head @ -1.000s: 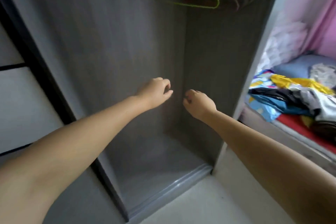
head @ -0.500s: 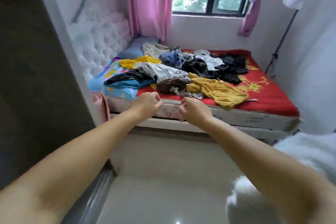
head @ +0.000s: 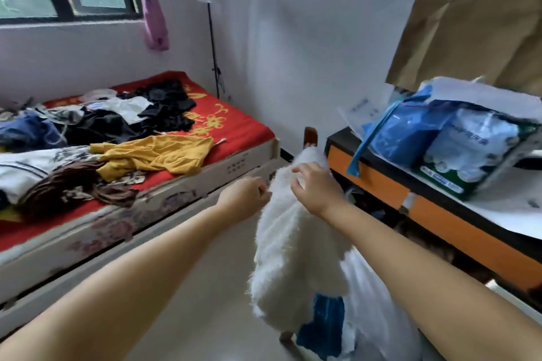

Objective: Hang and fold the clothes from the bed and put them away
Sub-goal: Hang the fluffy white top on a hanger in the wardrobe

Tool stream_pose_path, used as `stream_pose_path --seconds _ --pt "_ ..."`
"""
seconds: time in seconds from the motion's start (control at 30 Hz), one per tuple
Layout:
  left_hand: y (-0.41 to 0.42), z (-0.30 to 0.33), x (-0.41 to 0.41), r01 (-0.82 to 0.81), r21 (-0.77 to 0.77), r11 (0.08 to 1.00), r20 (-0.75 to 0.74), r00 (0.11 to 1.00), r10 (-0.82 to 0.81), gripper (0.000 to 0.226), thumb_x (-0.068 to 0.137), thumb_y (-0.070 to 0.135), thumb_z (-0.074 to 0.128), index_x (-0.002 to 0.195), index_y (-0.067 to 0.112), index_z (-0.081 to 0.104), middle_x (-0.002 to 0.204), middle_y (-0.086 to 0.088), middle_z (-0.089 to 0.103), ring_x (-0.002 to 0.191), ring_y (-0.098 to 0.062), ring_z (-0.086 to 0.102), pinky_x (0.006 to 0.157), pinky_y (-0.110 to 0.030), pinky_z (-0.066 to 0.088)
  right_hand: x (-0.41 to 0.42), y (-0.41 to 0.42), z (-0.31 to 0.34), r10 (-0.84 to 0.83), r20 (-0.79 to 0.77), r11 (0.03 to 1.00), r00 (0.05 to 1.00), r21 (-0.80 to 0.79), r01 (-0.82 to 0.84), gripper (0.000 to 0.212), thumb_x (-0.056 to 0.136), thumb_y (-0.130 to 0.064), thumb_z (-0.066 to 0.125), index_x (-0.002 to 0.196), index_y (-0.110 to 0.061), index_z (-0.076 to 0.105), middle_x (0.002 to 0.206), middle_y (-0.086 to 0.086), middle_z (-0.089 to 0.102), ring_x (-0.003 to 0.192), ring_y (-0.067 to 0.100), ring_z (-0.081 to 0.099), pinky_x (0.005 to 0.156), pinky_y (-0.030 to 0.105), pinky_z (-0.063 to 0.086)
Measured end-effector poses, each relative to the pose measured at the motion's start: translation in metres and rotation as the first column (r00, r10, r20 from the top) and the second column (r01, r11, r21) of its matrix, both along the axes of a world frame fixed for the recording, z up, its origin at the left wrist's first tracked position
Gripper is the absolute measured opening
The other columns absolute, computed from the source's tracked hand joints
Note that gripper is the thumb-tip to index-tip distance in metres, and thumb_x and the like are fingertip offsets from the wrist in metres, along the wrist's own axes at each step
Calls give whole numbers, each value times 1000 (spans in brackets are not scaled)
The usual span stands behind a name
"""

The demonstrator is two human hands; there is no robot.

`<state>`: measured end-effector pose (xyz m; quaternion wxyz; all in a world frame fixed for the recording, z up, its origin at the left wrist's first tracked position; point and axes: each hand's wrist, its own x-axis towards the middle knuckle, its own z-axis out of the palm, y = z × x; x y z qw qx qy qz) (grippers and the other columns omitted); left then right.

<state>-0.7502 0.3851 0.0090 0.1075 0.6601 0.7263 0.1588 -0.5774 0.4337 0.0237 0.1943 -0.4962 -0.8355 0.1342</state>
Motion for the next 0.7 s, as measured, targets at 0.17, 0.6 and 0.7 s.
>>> stream_pose_path --seconds 0.17,0.6,0.7 --pt "26 -26 33 103 -85 991 72 993 -97 63 92 44 53 146 22 28 140 -8 39 117 -26 50 85 -42 52 55 5 -25 -252 -85 945 964 -236 226 67 89 -38 61 145 -16 31 146 11 35 132 28 37 105 39 37" --pt "63 -89 42 43 -134 990 457 889 24 49 86 10 54 133 19 43 108 7 56 99 -22 58 76 -29 41 60 31 -72 -320 -333 818 887 -570 81 59 88 -44 63 137 -23 37 131 1 52 117 21 52 99 39 45" --pt "66 -89 39 -109 -112 988 515 844 151 14 82 9 51 89 20 57 84 8 61 85 -20 59 65 -28 42 59 41 -66 -279 -335 864 900 -496 83 42 89 -40 63 122 -17 49 115 1 61 108 23 58 89 35 47"
